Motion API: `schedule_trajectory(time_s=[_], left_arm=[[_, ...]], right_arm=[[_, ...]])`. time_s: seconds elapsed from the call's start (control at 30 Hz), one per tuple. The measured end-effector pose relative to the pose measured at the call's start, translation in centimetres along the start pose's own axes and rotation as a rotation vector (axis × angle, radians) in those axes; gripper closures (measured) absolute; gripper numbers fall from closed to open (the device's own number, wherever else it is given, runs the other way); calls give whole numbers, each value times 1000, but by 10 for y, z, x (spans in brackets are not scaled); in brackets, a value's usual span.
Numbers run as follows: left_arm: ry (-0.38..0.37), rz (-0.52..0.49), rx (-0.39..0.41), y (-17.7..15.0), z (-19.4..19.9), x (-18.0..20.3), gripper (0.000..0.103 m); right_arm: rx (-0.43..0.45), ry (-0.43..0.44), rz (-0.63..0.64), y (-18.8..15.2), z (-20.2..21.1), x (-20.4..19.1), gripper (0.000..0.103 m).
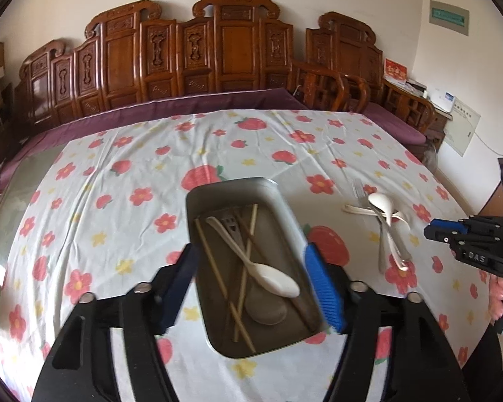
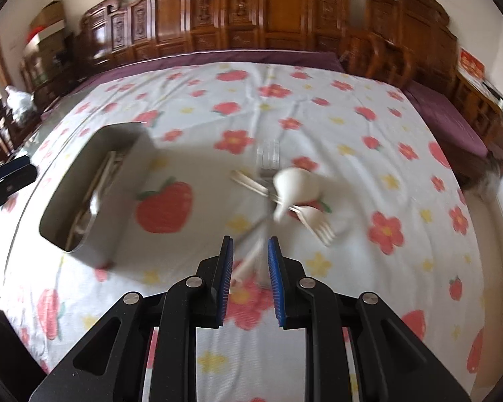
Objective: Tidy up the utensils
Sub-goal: 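Move the right gripper to the pile and grasp a metal fork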
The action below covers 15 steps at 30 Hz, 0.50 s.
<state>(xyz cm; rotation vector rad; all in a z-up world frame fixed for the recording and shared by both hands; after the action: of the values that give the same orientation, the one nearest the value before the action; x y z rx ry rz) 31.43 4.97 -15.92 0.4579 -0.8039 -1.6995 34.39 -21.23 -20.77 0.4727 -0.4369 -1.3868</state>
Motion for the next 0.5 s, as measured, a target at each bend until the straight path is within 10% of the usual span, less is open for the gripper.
schedule_trajectory(time_s=[0.5], left_arm=[[-47, -72, -24, -14, -14, 49, 18]], right_arm=[[-48, -16, 66, 9, -54, -3, 80]])
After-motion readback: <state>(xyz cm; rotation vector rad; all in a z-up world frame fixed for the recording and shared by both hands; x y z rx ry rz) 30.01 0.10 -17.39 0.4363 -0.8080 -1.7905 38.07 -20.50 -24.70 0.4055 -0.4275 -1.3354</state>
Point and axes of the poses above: each gripper's, at about its wrist camera, not at the fingertips, and z roughly against the way its jaws point, x to its right, y to its top, the point moved 3 cm from there along -z, roughly the way its jaws point, and after that the axes turned 4 degrees about -y, right-handed, at the moved point
